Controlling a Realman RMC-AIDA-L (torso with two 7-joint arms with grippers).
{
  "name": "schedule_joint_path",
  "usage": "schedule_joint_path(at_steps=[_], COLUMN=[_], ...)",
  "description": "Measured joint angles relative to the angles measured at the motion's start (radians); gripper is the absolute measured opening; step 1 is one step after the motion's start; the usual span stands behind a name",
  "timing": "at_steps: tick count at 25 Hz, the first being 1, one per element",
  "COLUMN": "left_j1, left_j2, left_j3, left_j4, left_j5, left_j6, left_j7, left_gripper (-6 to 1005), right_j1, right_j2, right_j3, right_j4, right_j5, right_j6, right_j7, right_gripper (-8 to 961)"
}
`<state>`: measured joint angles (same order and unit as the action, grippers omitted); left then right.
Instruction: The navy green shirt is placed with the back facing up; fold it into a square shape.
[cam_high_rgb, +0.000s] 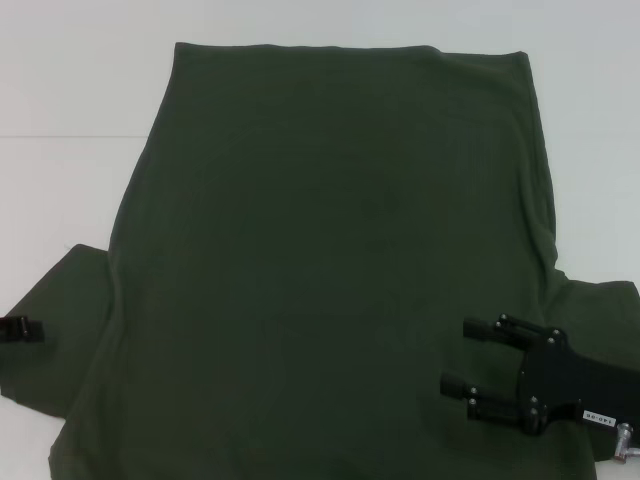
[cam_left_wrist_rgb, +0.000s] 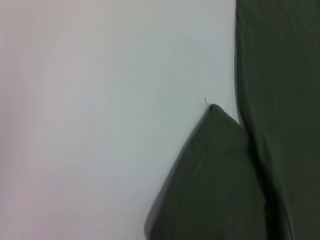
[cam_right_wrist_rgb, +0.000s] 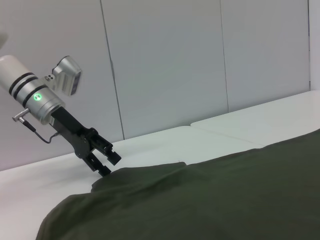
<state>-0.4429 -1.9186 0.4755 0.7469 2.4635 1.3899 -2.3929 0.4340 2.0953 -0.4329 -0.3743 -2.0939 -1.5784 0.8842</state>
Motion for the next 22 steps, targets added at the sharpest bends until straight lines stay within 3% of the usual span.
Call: schedule_joint_path(at_steps=[22], left_j1=[0.007], left_j2=[0.008], left_j3=[-0.001], left_j4=[0.0], left_j5=[0.0], left_j6=[0.005], left_j7=[-0.026], left_gripper=[935], right_j1=[0.0], right_j2=[0.0], right_j3=[0.0], right_j4=[0.0], right_j5=[0.0], right_j6=[-0.001], right_j7=[0.001], right_gripper=[818])
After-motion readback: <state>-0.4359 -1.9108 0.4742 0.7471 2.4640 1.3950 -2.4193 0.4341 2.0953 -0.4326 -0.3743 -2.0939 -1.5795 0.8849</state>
